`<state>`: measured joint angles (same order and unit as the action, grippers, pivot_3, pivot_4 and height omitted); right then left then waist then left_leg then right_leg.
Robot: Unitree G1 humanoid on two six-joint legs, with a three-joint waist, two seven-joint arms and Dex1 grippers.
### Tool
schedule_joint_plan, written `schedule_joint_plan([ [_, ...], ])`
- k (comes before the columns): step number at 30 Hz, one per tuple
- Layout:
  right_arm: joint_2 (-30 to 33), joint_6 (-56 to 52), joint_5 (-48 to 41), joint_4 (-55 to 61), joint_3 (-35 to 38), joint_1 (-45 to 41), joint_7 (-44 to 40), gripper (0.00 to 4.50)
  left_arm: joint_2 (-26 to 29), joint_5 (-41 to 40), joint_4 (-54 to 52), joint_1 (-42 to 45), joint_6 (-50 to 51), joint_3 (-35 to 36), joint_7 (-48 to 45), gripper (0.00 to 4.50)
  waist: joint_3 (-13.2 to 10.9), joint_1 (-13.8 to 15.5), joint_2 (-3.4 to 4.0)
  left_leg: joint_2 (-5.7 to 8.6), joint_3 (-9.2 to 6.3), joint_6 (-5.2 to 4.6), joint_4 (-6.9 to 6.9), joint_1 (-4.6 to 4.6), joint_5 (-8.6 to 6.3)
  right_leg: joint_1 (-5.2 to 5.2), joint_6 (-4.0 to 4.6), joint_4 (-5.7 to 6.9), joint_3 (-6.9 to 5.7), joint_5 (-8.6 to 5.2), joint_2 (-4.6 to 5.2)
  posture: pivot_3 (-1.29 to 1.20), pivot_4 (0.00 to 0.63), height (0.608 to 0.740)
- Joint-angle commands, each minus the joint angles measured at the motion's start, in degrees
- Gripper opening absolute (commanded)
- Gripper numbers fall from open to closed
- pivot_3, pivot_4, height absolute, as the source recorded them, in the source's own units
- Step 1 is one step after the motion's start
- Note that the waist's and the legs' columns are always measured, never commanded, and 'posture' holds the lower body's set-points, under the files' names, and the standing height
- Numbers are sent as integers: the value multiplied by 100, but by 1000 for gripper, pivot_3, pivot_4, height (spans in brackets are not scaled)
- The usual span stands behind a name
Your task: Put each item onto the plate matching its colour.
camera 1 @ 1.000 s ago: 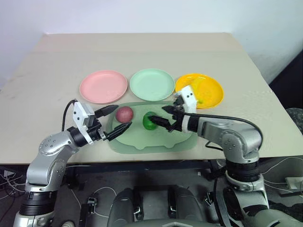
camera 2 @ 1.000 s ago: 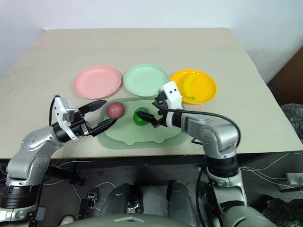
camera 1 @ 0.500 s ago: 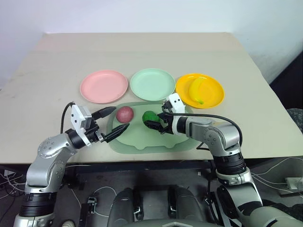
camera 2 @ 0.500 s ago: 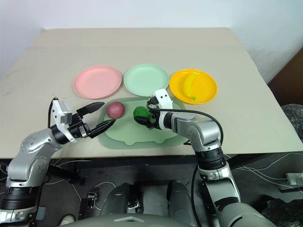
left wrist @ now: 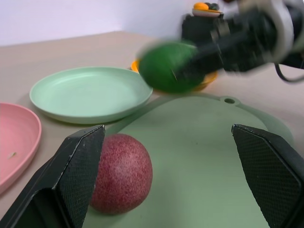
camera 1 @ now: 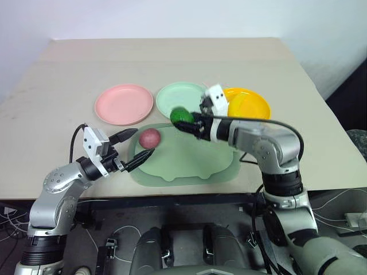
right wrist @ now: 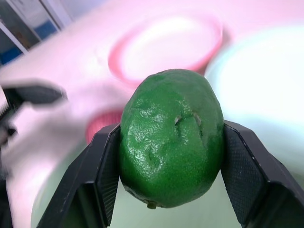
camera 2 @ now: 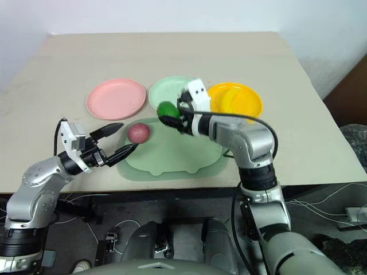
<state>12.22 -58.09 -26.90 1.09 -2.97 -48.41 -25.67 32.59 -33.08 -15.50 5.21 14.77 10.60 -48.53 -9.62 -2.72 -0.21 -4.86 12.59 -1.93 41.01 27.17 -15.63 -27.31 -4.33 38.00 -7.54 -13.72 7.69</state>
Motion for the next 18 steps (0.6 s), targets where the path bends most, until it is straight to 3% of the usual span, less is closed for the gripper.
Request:
schedule_joint_plan([
  [1, -138, 1125, 680, -1699, -206, -747, 12, 2660, 105, -105, -442, -16, 128, 208, 177, 4500, 0, -6, 0, 1, 6, 0, 1, -1, 0, 1, 0, 1, 0, 0, 0, 0, 150, 695],
  [7, -480, 2544, 1499, -4629, -261, -1835, 168, 2660, 95, -144, -670, -26, 317, 240, 372, 4500, -1, -22, 1, 1, 21, 0, 0, 6, 1, -9, -1, 10, 0, 0, 0, 0, 150, 695],
  [11, -569, 2946, 1664, -5397, -160, -2148, 44, 2660, 80, -158, -792, -45, 405, 273, 481, 4500, -1, -40, 2, 1, 20, 1, 0, 11, 2, -14, -2, 11, -1, 0, -1, 0, 150, 695],
  [16, -563, 3014, 1718, -5466, -104, -2193, -293, 4286, 99, -209, -934, -75, 524, 279, 603, 4500, -1, -125, 2, -1, 16, 4, -1, 11, 4, -13, -2, 14, -1, 0, -3, 0, 150, 695],
  [18, -495, 2860, 1693, -5188, -106, -2095, -449, 4479, 111, -227, -965, -70, 572, 274, 638, 4500, -1, -130, 2, -1, 16, 2, -1, 11, 5, -13, -2, 14, -1, 0, -3, 0, 150, 695],
])
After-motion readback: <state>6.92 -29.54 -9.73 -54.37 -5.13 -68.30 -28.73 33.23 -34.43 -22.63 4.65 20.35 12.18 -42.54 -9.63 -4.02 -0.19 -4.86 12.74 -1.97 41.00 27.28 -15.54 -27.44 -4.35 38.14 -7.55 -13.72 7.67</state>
